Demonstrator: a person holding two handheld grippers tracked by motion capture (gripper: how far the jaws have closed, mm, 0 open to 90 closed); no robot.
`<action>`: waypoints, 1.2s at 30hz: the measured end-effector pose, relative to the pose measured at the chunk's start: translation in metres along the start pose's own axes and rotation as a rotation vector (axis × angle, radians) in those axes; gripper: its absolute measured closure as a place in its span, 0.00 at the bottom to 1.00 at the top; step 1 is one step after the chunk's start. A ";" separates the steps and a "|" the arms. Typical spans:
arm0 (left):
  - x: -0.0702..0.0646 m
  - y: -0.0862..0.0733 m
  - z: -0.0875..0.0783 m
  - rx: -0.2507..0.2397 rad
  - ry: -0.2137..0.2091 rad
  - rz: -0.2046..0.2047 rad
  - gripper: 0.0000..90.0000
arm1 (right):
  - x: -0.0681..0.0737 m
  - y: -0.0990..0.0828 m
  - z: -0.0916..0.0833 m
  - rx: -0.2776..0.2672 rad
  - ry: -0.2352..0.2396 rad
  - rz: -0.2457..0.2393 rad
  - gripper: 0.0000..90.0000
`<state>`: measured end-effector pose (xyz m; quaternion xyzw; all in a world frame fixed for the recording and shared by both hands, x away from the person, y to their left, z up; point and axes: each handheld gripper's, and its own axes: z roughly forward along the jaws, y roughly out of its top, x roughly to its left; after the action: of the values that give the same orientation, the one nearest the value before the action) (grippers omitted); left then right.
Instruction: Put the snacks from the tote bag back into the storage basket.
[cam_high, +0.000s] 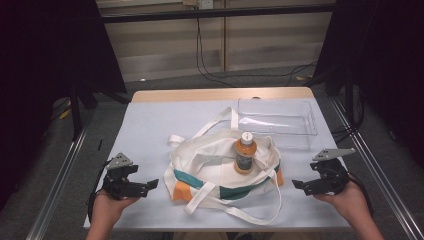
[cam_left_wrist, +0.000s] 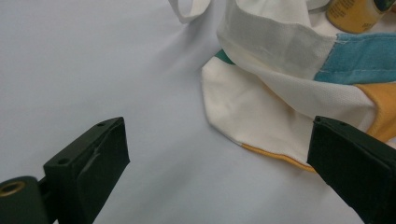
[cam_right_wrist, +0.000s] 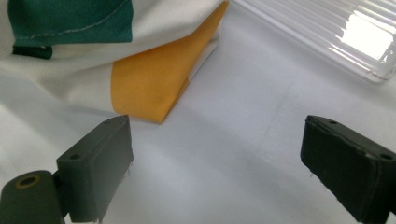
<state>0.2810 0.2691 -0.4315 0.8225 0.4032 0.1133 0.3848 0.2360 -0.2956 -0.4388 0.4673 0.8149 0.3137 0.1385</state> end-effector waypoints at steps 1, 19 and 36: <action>-0.001 0.001 0.002 -0.010 -0.002 -0.010 0.06 | 0.000 0.000 0.001 0.014 0.009 0.000 0.10; -0.001 0.007 0.010 0.006 -0.007 0.018 0.06 | -0.006 0.014 0.004 0.223 0.032 -0.062 0.10; -0.003 0.007 0.012 0.025 -0.020 0.020 0.06 | -0.007 0.048 -0.004 0.415 0.045 -0.195 0.11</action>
<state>0.2888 0.2578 -0.4345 0.8322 0.3926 0.1038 0.3776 0.2700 -0.2852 -0.4056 0.3978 0.9061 0.1346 0.0509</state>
